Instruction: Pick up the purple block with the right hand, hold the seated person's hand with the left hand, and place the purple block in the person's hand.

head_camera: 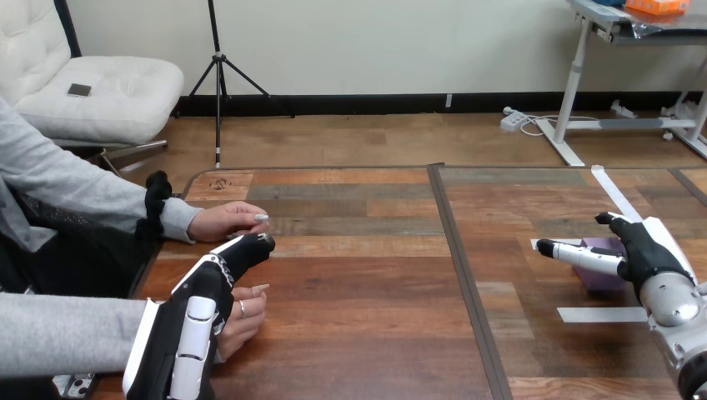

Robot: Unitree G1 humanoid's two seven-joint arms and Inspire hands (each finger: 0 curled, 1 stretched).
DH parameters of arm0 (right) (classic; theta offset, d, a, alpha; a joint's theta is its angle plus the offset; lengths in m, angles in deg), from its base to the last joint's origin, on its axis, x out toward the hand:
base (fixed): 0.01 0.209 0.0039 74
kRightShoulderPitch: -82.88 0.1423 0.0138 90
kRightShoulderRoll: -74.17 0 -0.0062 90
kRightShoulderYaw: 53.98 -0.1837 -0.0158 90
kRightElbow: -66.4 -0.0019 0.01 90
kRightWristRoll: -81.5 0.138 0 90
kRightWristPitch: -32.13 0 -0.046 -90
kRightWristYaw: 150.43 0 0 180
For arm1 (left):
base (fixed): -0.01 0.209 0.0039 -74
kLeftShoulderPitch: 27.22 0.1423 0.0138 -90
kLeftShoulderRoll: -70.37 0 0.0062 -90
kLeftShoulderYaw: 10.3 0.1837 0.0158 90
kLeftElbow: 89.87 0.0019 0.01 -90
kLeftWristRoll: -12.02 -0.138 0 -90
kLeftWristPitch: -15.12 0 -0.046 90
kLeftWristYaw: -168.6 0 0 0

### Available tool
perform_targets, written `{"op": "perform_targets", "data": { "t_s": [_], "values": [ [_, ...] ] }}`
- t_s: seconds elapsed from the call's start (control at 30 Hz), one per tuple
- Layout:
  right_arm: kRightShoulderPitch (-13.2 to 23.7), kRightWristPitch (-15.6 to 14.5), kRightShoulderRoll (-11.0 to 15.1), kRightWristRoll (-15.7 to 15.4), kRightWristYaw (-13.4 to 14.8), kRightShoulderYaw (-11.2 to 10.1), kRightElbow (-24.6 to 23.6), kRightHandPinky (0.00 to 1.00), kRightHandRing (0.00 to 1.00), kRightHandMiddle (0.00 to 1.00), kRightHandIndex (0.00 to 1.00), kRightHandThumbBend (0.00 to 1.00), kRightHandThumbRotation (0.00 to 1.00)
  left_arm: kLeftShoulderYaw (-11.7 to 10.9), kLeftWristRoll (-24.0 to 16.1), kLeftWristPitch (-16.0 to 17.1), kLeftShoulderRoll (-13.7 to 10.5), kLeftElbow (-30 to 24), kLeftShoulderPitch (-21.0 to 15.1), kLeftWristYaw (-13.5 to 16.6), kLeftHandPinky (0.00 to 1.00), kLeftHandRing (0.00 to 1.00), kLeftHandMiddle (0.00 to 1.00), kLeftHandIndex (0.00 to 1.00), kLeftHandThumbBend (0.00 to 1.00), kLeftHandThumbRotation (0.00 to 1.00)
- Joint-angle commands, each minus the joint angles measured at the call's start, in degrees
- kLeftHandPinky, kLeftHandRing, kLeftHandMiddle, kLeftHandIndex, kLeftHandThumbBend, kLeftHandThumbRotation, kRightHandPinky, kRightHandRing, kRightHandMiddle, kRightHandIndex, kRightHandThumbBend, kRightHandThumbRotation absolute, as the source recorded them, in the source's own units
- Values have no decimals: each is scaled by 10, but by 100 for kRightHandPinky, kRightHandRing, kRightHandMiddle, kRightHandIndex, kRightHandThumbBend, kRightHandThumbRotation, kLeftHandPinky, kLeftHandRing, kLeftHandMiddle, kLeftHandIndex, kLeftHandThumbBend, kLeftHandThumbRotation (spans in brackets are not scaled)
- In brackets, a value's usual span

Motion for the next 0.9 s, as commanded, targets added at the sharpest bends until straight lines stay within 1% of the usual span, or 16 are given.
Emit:
{"op": "perform_targets", "data": {
  "t_s": [0.0,0.13,0.2,0.33,0.43,0.47,0.53,0.63,0.73,0.77,0.83,0.87],
  "values": [
    [12,-4,-9,-9,-3,12,-1,84,94,96,92,95,43,-8,0,21,9,-5,-33,-3,93,84,79,73,57,100],
    [11,-15,-11,-11,-4,15,0,82,93,95,91,97,42,-6,-2,4,5,-18,-27,-1,94,85,79,72,57,100],
    [11,-17,-12,-12,-4,16,0,80,93,95,91,98,40,-6,-2,2,4,-20,-26,-1,95,85,80,73,57,100],
    [8,-13,-13,-14,-3,18,-1,75,90,93,90,99,38,-7,3,12,6,-11,-31,-5,96,86,80,72,56,100],
    [8,-18,-15,-16,-1,21,0,63,82,86,90,100,35,-7,4,17,6,-7,-33,-7,96,86,80,72,56,100],
    [8,-19,-15,-17,0,23,0,60,79,84,89,99,32,-8,3,19,6,-5,-34,-8,96,85,80,72,55,100],
    [8,-23,-17,-20,4,27,1,58,78,83,89,99,30,-8,4,17,5,-6,-34,-9,96,85,80,71,55,100],
    [7,-25,-18,-23,9,31,1,52,72,79,88,99,26,-8,5,11,5,-9,-33,-10,96,85,80,71,56,100],
    [7,-30,-18,-33,15,40,1,49,69,75,87,99,23,-9,6,12,4,-6,-34,-12,96,85,80,71,57,100],
    [7,-30,-18,-37,18,44,1,48,69,75,86,99,19,-9,6,12,4,-6,-34,-13,96,85,80,71,57,100],
    [7,-32,-18,-42,24,49,1,47,68,75,85,99,17,-9,7,14,4,-4,-35,-15,96,85,80,71,57,100],
    [7,-33,-19,-44,28,50,1,45,65,72,84,99,15,-10,8,16,4,-2,-36,-16,97,86,80,71,57,100]
  ]
}}
